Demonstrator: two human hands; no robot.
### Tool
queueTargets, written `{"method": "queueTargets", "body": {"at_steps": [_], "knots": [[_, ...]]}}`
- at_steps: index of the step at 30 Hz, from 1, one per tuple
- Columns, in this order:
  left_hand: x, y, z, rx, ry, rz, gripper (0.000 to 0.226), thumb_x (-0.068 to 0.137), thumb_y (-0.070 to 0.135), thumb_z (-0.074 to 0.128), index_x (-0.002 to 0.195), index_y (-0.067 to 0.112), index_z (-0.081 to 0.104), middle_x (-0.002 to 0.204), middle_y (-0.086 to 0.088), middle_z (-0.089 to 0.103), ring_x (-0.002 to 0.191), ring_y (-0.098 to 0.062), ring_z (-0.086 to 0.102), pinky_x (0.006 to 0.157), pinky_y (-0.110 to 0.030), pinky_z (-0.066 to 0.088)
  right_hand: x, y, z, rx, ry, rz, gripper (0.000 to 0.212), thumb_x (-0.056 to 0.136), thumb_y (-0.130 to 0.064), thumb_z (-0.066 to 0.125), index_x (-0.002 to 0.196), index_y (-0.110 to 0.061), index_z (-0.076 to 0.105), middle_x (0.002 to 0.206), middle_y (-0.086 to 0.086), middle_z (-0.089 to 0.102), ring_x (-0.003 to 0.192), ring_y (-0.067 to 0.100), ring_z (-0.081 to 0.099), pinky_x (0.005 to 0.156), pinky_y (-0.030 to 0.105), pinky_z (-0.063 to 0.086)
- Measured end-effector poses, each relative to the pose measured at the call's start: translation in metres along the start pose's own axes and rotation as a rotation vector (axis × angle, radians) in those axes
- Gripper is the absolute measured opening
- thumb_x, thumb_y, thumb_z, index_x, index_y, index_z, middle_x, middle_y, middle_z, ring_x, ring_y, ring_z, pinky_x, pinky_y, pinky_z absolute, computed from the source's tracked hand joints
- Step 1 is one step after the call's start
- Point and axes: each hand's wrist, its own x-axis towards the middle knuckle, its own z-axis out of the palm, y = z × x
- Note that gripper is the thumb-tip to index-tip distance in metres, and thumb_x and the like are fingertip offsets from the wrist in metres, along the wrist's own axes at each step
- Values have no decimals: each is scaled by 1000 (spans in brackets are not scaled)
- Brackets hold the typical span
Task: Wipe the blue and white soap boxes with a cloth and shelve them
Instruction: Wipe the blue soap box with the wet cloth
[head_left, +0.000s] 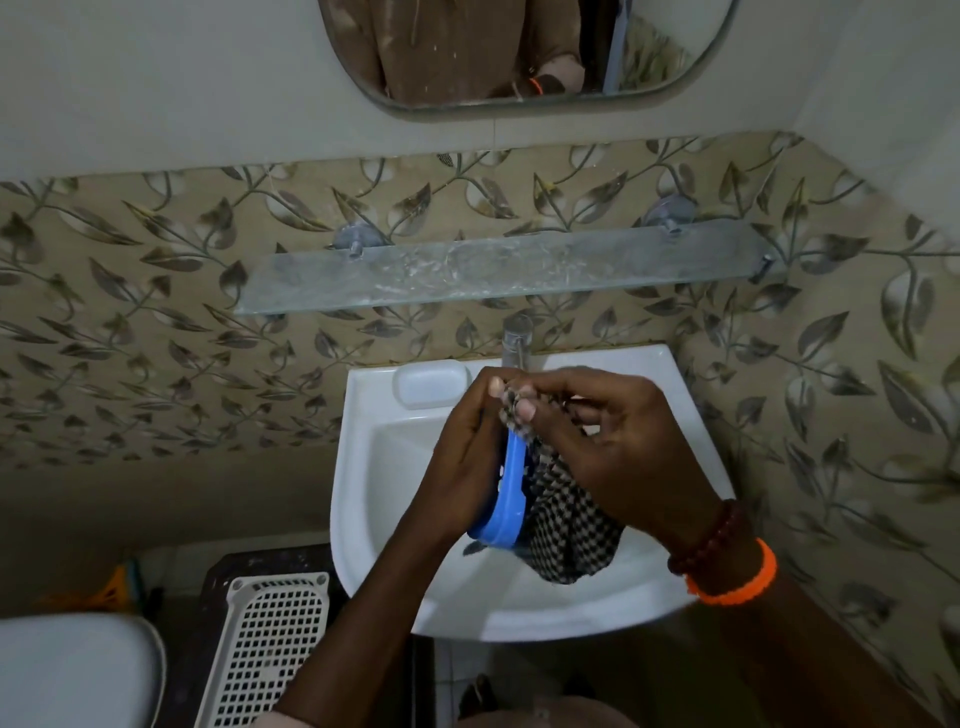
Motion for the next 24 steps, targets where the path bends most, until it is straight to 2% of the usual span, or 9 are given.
{"method": "queueTargets", "body": {"at_steps": [4,7,10,11,13,17,19,21,24], "knots": [[3,-2,-6,-23,59,1,49,109,45,32,100,3,57,77,10,56,71,-7,54,72,-22,47,-30,0,12,-260,-138,-203,21,93,-24,68,110,-15,76,94,-1,73,83,3,66,79,13,54],[0,-7,1,-43,51,-80,57,106,55,27,91,10,59,70,9,49,63,-5,49,67,-21,45,-33,0,17,-234,-109,-208,19,92,-19,70,109,-14,77,94,0,74,85,6,68,79,18,55],[2,-6,5,-333,-40,-310,64,90,79,31,65,28,62,55,10,50,54,-3,54,57,-22,48,-20,-2,17,-219,-20,-207,19,89,-12,74,108,-11,77,93,2,75,84,8,69,76,25,57],[5,-6,3,-375,-46,-348,67,89,82,34,60,27,60,52,9,47,52,-2,55,53,-27,49,-17,-2,18,-226,-2,-204,19,89,-12,74,108,-10,77,92,3,75,83,9,69,76,26,57],[11,-6,-1,-327,-31,-361,70,92,80,39,61,19,57,52,1,41,49,-1,52,48,-39,48,-21,-2,21,-246,2,-193,20,90,-15,73,109,-12,76,93,4,75,83,8,69,76,23,57],[13,0,-9,-235,45,-348,48,94,70,51,64,36,69,61,8,51,46,-7,48,46,-20,44,-46,-3,22,-175,-199,-150,22,94,-21,69,115,-24,74,97,-3,70,83,1,67,74,7,51],[11,0,-10,-207,31,-341,48,102,58,47,65,40,72,61,14,58,49,-2,54,50,-16,47,-43,-5,17,-194,-230,-175,22,93,-20,70,114,-21,75,97,-3,71,86,3,68,76,17,56],[8,0,-8,-176,-24,-331,53,106,52,44,60,36,65,58,17,58,52,0,54,56,-15,47,-28,-5,11,-238,-156,-216,19,92,-16,71,110,-13,76,93,1,74,83,8,68,76,27,57],[7,6,-4,-193,-52,-343,59,108,46,40,54,32,60,54,15,59,51,1,55,54,-14,46,-5,-8,4,-306,-10,-272,19,88,-8,73,107,-7,77,91,4,75,80,13,68,74,29,57]]}}
